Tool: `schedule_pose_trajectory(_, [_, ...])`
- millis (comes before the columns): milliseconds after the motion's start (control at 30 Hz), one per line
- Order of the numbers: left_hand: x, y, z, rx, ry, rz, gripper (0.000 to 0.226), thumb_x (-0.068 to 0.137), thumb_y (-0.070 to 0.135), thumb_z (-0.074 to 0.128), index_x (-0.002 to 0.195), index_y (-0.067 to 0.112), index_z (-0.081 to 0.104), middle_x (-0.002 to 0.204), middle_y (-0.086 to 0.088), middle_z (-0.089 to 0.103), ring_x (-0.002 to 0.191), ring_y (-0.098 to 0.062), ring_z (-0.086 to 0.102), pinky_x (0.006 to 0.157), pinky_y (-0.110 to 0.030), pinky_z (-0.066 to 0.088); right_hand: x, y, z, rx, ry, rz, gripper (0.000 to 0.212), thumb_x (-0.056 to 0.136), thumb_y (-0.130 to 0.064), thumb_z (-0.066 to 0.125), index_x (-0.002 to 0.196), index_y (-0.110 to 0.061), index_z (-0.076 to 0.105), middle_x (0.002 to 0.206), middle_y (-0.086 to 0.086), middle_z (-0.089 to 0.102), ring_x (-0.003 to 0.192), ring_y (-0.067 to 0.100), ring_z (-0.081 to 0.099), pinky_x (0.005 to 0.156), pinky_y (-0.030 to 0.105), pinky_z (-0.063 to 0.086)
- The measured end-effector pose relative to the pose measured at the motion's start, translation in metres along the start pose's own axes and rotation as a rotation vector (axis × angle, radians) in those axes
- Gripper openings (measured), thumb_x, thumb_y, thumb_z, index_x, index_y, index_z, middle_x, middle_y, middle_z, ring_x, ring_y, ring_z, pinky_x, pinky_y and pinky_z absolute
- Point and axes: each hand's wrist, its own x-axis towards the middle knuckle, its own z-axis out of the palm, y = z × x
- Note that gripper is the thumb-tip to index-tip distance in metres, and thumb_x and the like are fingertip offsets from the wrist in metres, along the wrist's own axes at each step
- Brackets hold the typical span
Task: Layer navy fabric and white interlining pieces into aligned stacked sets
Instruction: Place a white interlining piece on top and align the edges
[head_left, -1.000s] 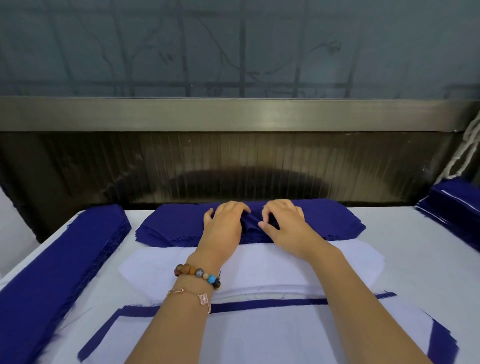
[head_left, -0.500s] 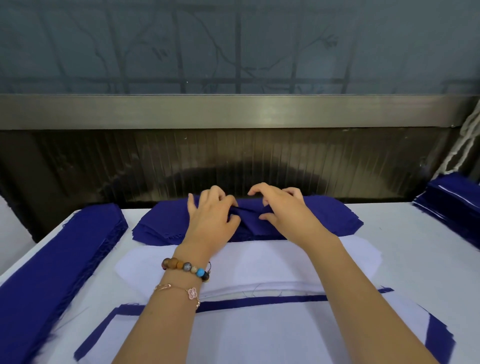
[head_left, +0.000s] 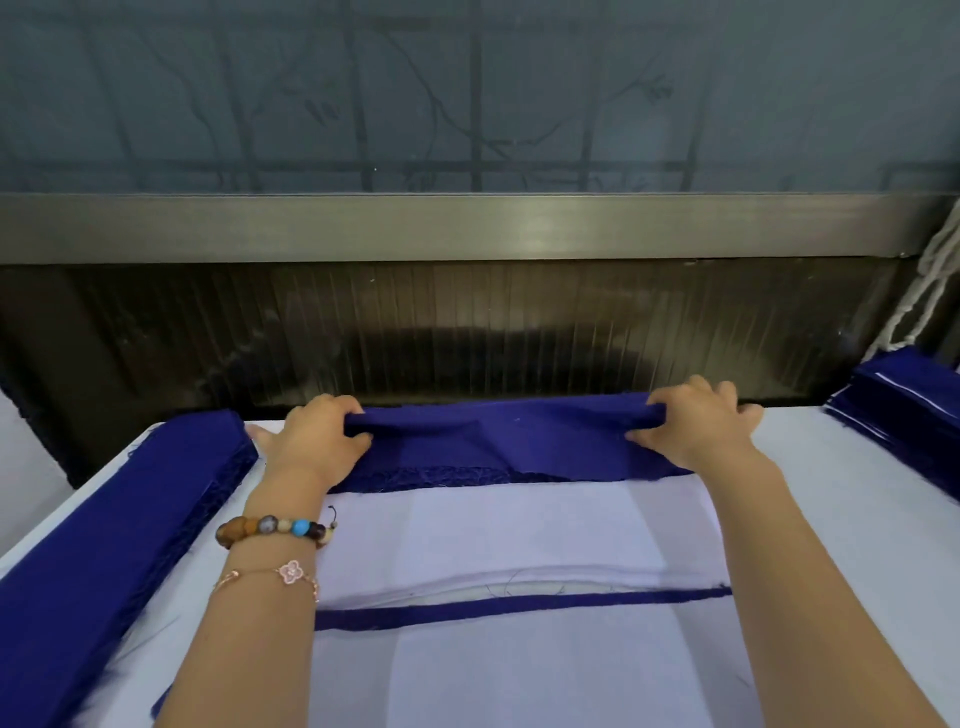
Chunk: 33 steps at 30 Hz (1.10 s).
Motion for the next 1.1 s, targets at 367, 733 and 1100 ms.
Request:
schedule_pose_trajectory(367, [-0.002, -0.017, 0.004, -0.147, 0.128, -0.346, 0.043, 0.09, 0.042, 0.063, 0.124, 0.017, 0.059, 0.129, -0.016, 0.052, 0.122, -0.04, 0.042, 0.1, -0.053, 0.032, 0.007, 0.026, 0.033, 0.485, -0.011, 0.219, 0.039, 0.09, -0.041, 0.063, 0.114, -0.011, 0.06, 0.108, 0.011, 0.065, 0.1, 0.031, 0.058, 0.087, 0.043, 0.047])
schedule_pose_trajectory(733, [-0.003, -0.025, 0.024, -0.421, 0.213, -0.376, 0.041, 0.097, 0.031, 0.055, 0.128, 0.006, 0.052, 0.113, -0.02, 0.06, 0.105, -0.04, 0.056, 0.071, -0.041, 0.039, 0.007, 0.026, 0.049, 0.556, 0.144, 0.27, 0.04, 0.093, -0.031, 0.06, 0.125, -0.009, 0.054, 0.117, 0.013, 0.063, 0.103, 0.031, 0.06, 0.079, 0.038, 0.045])
schedule_pose_trajectory(1100, [0.004, -0.029, 0.021, -0.53, 0.421, -0.352, 0.02, 0.096, 0.028, 0.056, 0.092, 0.008, 0.058, 0.066, -0.002, 0.049, 0.067, -0.021, 0.045, 0.06, -0.035, 0.035, 0.011, 0.033, 0.04, 0.561, 0.274, 0.282, 0.035, 0.095, -0.029, 0.057, 0.122, -0.007, 0.057, 0.114, 0.015, 0.064, 0.102, 0.035, 0.059, 0.084, 0.04, 0.046])
